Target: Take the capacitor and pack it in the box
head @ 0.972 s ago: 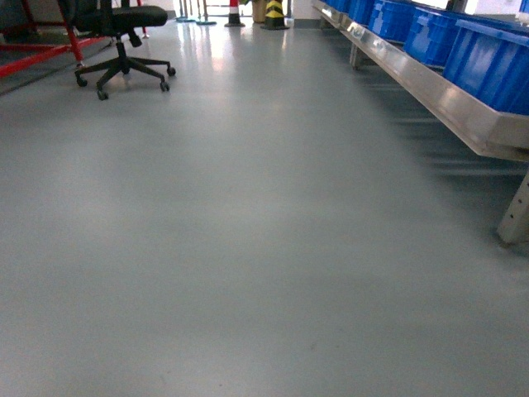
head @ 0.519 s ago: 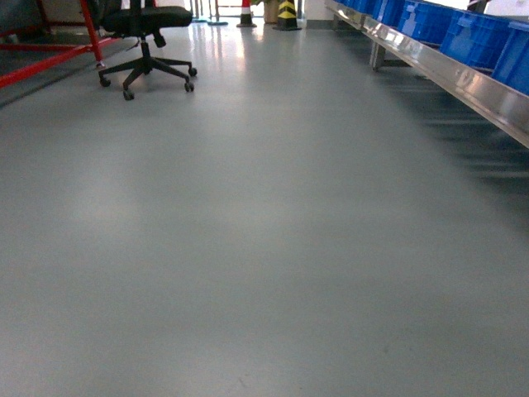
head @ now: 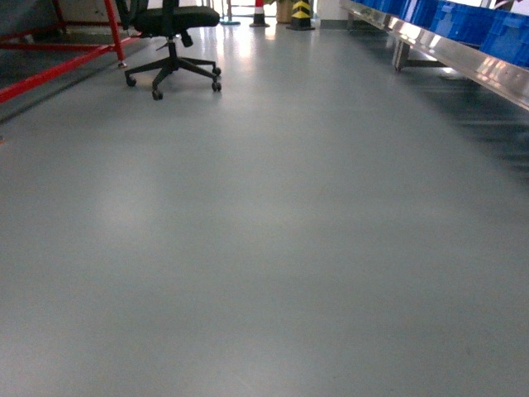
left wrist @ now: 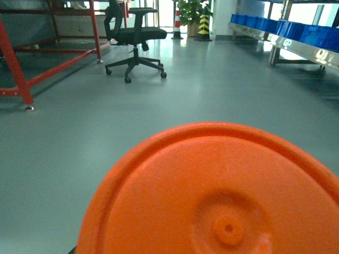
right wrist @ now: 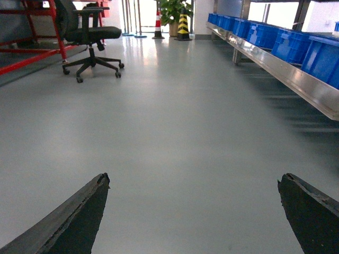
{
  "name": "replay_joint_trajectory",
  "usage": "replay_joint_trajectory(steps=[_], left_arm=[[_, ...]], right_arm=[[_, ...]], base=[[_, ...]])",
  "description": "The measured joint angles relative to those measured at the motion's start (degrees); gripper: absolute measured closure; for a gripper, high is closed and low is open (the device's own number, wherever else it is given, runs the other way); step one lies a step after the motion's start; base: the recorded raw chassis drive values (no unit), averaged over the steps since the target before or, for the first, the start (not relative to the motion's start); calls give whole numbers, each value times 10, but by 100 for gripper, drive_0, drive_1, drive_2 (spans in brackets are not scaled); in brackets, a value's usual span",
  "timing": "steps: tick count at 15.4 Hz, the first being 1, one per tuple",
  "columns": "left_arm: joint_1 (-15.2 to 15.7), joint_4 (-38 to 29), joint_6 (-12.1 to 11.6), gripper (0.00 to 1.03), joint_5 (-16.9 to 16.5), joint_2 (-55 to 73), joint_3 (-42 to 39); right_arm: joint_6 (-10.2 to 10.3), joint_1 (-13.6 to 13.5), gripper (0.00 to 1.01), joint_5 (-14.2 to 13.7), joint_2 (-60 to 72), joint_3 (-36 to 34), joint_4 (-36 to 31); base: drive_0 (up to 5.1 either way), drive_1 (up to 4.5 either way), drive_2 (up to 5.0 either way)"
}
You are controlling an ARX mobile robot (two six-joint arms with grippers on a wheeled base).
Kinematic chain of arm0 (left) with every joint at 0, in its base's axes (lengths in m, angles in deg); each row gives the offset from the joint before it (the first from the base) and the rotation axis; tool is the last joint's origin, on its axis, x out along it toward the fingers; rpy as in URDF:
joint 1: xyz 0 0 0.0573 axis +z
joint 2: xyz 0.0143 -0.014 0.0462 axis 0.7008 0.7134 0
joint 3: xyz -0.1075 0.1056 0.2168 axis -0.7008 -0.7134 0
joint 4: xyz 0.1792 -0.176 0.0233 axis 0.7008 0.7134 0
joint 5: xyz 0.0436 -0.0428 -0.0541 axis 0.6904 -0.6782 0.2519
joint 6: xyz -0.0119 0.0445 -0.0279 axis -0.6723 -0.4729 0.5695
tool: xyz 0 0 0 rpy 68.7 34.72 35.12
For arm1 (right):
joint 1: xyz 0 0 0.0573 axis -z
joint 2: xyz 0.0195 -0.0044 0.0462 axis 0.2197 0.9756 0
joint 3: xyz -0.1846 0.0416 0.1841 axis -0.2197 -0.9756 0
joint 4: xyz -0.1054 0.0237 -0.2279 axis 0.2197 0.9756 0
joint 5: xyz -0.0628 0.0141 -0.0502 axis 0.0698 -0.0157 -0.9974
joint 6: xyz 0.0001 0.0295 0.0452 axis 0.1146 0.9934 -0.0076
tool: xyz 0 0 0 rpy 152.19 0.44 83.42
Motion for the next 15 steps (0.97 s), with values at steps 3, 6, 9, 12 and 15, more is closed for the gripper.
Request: replay_joint_trajectory(steps=[3, 6, 9, 12, 15], left_arm=[[0, 0, 0, 61, 1, 0, 0], [0, -1, 0, 61, 0, 0, 0], [0, 0, 0, 61, 0, 0, 0], [0, -1, 0, 61, 2, 0, 0], [0, -1, 0, 61, 1, 0, 0]], right_arm=[[0, 0, 3, 0, 0, 0, -2], [0, 0, 3, 0, 0, 0, -1], [0, 0, 3, 0, 0, 0, -1], [0, 0, 3, 0, 0, 0, -4], [0, 0, 3, 0, 0, 0, -3]], base=[[-501, 245, 245], [-495, 250, 250], [-501, 245, 245], [-496, 247, 247], [-498, 243, 243]])
